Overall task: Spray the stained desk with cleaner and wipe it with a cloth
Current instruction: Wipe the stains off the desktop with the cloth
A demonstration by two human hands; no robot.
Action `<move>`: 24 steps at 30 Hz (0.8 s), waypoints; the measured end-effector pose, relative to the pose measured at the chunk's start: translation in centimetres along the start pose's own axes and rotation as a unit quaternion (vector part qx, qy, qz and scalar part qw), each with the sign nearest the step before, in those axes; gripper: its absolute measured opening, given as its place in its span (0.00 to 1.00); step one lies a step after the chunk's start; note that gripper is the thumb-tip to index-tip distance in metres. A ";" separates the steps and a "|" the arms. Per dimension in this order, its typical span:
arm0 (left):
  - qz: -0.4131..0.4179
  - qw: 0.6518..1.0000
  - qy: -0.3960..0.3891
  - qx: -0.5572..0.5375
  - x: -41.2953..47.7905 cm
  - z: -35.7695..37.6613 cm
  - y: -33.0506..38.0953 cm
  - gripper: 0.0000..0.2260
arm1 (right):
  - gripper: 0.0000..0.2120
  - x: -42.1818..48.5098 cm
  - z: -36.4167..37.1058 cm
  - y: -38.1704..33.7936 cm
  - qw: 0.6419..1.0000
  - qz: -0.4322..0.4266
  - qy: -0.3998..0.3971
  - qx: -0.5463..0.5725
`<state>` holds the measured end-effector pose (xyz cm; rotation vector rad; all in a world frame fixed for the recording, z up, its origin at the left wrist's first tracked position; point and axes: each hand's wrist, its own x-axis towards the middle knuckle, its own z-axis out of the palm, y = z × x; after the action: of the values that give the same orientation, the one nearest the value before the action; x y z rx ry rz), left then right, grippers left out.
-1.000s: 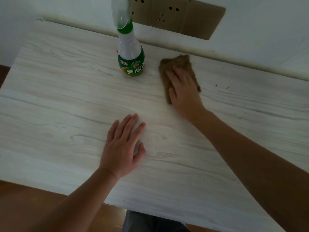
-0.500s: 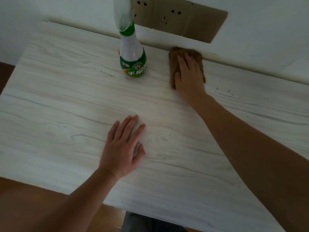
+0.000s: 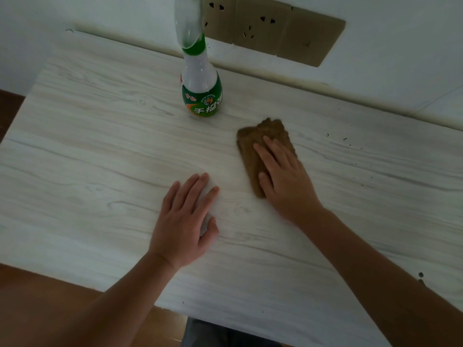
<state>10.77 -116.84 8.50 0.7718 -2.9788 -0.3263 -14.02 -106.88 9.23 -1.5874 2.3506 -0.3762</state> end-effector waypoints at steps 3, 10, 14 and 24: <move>-0.003 1.000 0.003 -0.002 0.0 0.1 0.0 0.27 | 0.26 5.4 -1.0 1.8 0.997 0.064 0.036 0.002; -0.001 1.000 0.003 0.001 0.0 0.1 0.0 0.27 | 0.27 12.3 -0.7 0.5 0.987 0.142 0.077 0.004; 0.001 1.000 0.005 0.004 0.0 0.1 0.1 0.27 | 0.27 7.1 0.5 -1.1 0.998 0.031 0.060 0.020; -0.004 1.000 -0.008 0.008 0.0 0.1 0.0 0.28 | 0.27 -1.7 1.3 -2.9 0.999 0.026 0.014 0.043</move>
<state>10.73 -116.83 8.40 0.7868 -2.9987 -0.3105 -10.41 -106.41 9.27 -1.4874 2.3575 -0.4851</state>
